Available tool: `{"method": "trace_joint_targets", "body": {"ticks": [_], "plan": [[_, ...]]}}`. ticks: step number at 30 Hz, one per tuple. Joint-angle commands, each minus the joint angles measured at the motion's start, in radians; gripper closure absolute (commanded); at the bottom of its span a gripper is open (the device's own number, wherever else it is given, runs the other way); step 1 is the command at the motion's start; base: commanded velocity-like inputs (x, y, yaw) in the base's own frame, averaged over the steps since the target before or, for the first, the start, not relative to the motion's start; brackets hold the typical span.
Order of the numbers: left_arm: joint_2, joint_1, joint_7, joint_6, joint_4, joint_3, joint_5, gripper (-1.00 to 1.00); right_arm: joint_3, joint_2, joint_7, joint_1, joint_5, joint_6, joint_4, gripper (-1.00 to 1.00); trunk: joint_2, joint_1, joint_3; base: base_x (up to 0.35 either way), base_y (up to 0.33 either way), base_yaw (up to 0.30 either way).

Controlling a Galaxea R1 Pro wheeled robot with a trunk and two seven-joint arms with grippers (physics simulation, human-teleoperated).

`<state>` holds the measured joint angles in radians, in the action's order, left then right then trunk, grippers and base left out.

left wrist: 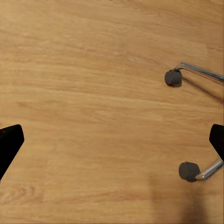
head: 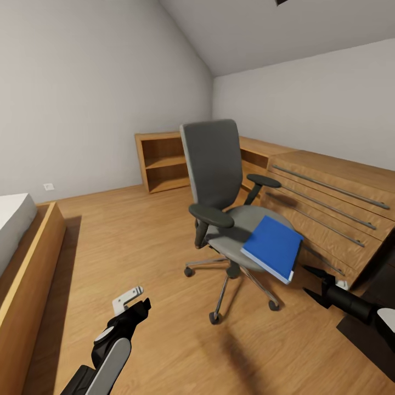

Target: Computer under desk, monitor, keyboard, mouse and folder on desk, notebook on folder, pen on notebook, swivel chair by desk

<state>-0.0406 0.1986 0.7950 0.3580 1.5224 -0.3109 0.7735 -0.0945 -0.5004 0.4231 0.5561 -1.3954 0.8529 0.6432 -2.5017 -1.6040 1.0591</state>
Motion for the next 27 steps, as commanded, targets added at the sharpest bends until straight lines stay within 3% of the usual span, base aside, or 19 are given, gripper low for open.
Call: {"method": "trace_joint_targets", "body": {"ticks": [1, 27], "plan": [[-0.001, 0.001, 0.007, 0.003, 0.001, -0.002, 0.005, -1.0, -0.003, 0.0, 0.003, 0.0, 0.004, 0.005, 0.0, -1.0, 0.0, 0.0, 0.001, 0.079, 0.044, 0.0], [-0.001, 0.001, 0.007, 0.004, -0.002, -0.002, 0.005, -1.0, -0.002, 0.002, 0.003, 0.001, 0.005, 0.005, 0.0, -1.0, 0.0, 0.0, 0.001, 0.073, 0.056, 0.0]]}}
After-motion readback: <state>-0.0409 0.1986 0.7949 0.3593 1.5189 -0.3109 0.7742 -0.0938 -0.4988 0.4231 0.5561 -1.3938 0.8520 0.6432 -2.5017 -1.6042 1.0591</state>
